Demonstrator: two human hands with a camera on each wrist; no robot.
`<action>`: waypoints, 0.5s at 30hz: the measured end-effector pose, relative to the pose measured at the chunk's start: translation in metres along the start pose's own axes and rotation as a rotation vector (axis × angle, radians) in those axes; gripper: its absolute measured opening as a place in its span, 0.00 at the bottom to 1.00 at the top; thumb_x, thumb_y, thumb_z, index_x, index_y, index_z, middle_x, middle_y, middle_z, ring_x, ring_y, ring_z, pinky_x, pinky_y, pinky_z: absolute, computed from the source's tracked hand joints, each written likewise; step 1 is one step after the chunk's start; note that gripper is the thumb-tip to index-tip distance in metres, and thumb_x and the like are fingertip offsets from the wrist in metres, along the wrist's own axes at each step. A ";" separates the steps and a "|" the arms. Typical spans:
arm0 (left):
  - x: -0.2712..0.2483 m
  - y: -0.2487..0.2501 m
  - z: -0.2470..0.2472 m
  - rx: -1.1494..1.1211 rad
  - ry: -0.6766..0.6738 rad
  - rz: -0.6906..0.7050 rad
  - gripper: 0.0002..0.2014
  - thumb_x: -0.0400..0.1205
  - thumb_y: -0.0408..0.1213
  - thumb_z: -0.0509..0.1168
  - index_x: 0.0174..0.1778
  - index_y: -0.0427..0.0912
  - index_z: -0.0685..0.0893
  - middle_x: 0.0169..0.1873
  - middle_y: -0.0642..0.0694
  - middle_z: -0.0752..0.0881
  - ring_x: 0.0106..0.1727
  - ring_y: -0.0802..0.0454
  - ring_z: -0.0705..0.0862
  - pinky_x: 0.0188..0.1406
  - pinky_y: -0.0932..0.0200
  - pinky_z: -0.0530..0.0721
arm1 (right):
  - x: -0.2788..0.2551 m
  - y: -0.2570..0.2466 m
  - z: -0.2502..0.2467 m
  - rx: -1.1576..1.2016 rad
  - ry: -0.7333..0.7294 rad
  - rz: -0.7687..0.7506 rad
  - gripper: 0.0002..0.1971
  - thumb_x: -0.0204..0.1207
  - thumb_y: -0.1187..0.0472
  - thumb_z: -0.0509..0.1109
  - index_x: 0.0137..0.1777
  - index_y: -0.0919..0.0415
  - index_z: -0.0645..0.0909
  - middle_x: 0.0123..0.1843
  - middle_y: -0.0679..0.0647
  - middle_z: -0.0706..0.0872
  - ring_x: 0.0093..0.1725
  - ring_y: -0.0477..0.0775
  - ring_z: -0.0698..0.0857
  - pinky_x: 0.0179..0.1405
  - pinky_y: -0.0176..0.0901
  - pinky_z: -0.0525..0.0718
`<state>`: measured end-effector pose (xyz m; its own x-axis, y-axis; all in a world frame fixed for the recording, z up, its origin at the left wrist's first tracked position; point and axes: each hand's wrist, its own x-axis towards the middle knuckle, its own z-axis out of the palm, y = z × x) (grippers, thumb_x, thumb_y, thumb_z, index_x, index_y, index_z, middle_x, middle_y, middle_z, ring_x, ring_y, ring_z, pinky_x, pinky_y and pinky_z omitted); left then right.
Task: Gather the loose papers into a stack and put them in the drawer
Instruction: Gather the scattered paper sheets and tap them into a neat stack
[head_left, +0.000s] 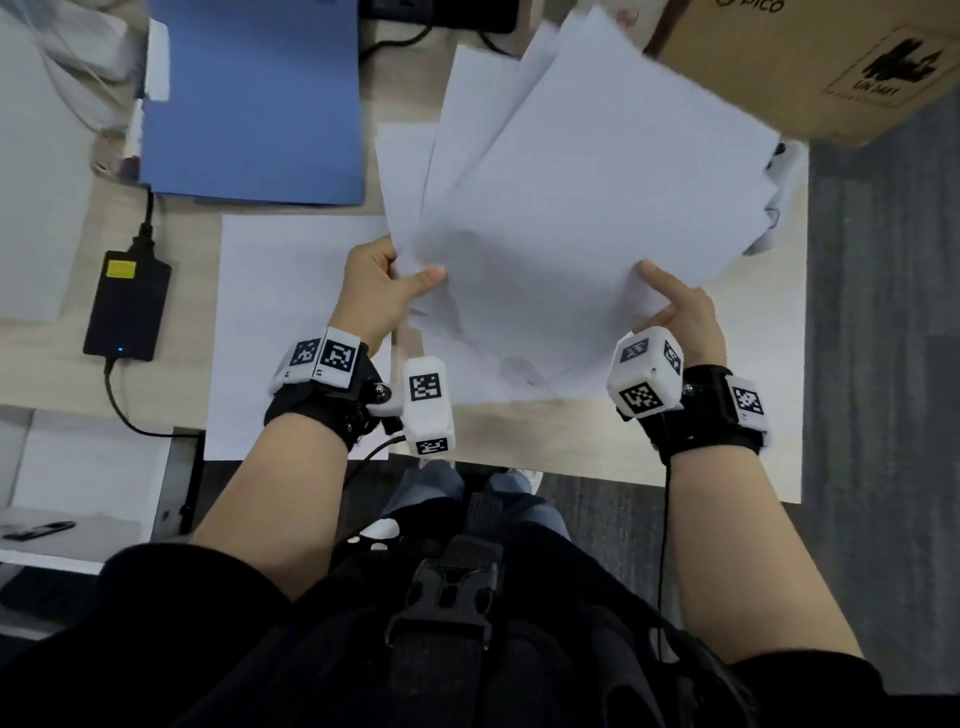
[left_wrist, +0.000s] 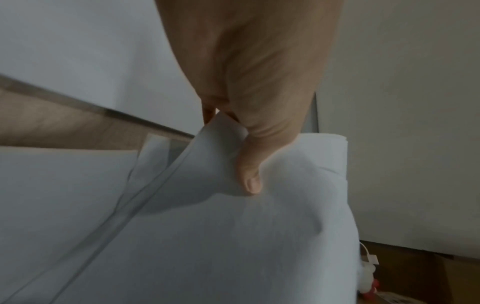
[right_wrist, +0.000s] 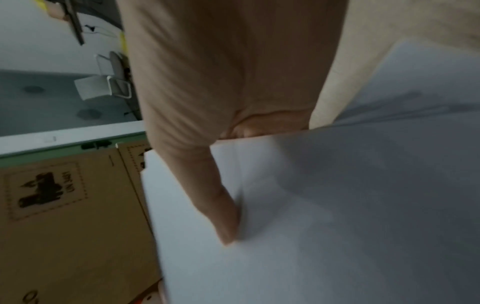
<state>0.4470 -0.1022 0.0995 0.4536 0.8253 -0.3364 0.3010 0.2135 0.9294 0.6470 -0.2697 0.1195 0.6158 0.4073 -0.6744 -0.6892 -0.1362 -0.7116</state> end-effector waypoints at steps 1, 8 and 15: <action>0.000 0.001 -0.002 0.020 0.008 0.008 0.11 0.74 0.23 0.70 0.52 0.34 0.84 0.30 0.64 0.89 0.34 0.69 0.87 0.41 0.70 0.87 | -0.005 -0.001 0.001 -0.007 -0.015 -0.014 0.17 0.72 0.62 0.73 0.58 0.65 0.76 0.33 0.51 0.82 0.21 0.45 0.85 0.17 0.29 0.79; 0.002 0.020 -0.016 0.072 -0.011 0.079 0.17 0.70 0.24 0.74 0.54 0.37 0.84 0.49 0.47 0.86 0.41 0.72 0.85 0.45 0.74 0.84 | -0.018 -0.007 0.012 -0.110 -0.103 -0.158 0.18 0.67 0.72 0.74 0.58 0.72 0.83 0.56 0.65 0.88 0.55 0.67 0.88 0.58 0.57 0.86; 0.008 0.050 -0.012 -0.045 0.066 0.098 0.14 0.85 0.39 0.57 0.32 0.44 0.69 0.31 0.43 0.67 0.34 0.51 0.66 0.36 0.58 0.66 | -0.021 -0.016 0.013 -0.198 -0.149 -0.364 0.10 0.60 0.75 0.75 0.41 0.65 0.86 0.39 0.54 0.92 0.45 0.59 0.88 0.54 0.52 0.85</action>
<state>0.4552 -0.0791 0.1449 0.4223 0.8757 -0.2342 0.2197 0.1518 0.9637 0.6400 -0.2648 0.1479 0.7334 0.5843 -0.3473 -0.3424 -0.1239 -0.9314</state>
